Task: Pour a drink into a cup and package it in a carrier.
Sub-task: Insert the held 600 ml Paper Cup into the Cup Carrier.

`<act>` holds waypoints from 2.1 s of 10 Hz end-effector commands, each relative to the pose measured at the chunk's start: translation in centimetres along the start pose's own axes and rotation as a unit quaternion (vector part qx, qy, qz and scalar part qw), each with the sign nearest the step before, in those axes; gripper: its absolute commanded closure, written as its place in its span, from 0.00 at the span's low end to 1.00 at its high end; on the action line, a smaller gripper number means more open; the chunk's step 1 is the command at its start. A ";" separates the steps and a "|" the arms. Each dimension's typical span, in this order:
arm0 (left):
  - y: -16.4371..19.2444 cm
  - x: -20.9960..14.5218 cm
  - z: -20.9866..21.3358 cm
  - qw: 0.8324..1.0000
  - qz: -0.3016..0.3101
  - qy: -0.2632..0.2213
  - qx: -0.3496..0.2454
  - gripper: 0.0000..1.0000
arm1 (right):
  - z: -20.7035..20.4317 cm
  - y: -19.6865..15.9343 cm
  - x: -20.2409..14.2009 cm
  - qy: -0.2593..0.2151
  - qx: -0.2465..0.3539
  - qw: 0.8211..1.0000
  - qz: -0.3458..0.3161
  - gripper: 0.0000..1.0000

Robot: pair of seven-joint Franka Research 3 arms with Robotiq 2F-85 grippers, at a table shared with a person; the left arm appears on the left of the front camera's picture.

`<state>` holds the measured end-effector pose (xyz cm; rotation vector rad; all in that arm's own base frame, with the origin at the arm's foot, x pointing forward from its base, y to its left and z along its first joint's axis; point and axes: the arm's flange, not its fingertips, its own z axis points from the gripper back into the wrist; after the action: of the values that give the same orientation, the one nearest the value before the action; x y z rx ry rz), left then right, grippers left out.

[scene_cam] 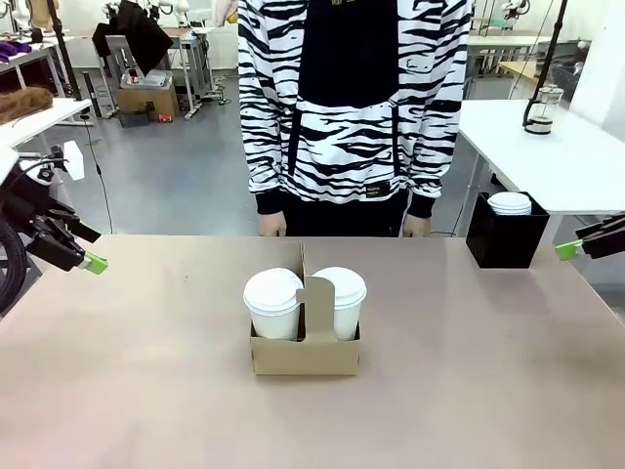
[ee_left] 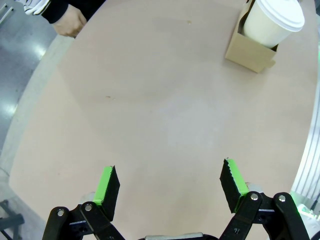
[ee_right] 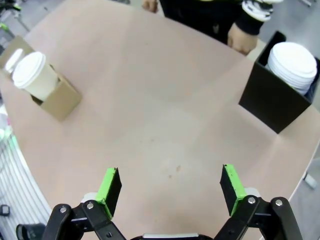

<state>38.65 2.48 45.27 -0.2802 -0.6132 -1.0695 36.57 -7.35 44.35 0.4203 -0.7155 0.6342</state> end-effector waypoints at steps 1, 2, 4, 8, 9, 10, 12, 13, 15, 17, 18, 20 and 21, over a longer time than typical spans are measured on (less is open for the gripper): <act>0.1 -0.1 0.0 1.000 -0.002 -0.012 -0.005 0.00 | 0.5 0.3 0.4 -0.003 -0.004 1.000 0.005 0.00; 0.1 -0.1 0.0 1.000 -0.002 -0.012 -0.005 0.00 | 0.5 0.3 0.4 -0.003 -0.004 1.000 0.005 0.00; 0.1 -0.1 0.0 1.000 -0.002 -0.012 -0.005 0.00 | 0.5 0.3 0.4 -0.003 -0.004 1.000 0.005 0.00; 0.1 -0.1 0.0 1.000 -0.002 -0.012 -0.005 0.00 | 0.5 0.3 0.4 -0.003 -0.004 1.000 0.005 0.00; 0.1 -0.1 0.0 1.000 -0.002 -0.012 -0.005 0.00 | 0.5 0.3 0.4 -0.003 -0.004 1.000 0.005 0.00; 0.1 -0.1 0.0 1.000 -0.002 -0.012 -0.005 0.00 | 0.5 0.3 0.4 -0.003 -0.004 1.000 0.005 0.00; 0.1 -0.1 0.0 1.000 -0.002 -0.012 -0.005 0.00 | 0.5 0.3 0.4 -0.003 -0.004 1.000 0.005 0.00; 0.1 -0.1 0.0 1.000 -0.002 -0.012 -0.005 0.00 | 0.5 0.3 0.4 -0.003 -0.004 1.000 0.005 0.00; 0.1 -0.1 0.0 1.000 -0.002 -0.012 -0.005 0.00 | 0.5 0.3 0.4 -0.003 -0.004 1.000 0.005 0.00; 0.1 -0.1 0.0 1.000 -0.002 -0.012 -0.005 0.00 | 0.5 0.3 0.4 -0.003 -0.004 1.000 0.005 0.00; 0.1 -0.1 0.0 1.000 -0.002 -0.012 -0.005 0.00 | 0.5 0.3 0.4 -0.003 -0.004 1.000 0.005 0.00; 0.1 -0.1 0.0 1.000 -0.002 -0.012 -0.005 0.00 | 0.5 0.3 0.4 -0.003 -0.004 1.000 0.005 0.00; 0.1 -0.1 0.0 1.000 -0.002 -0.012 -0.005 0.00 | 0.5 0.3 0.4 -0.003 -0.004 1.000 0.005 0.00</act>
<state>38.64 2.49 45.28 -0.2801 -0.6134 -1.0693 36.54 -7.36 44.92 0.4211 -0.7386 0.6616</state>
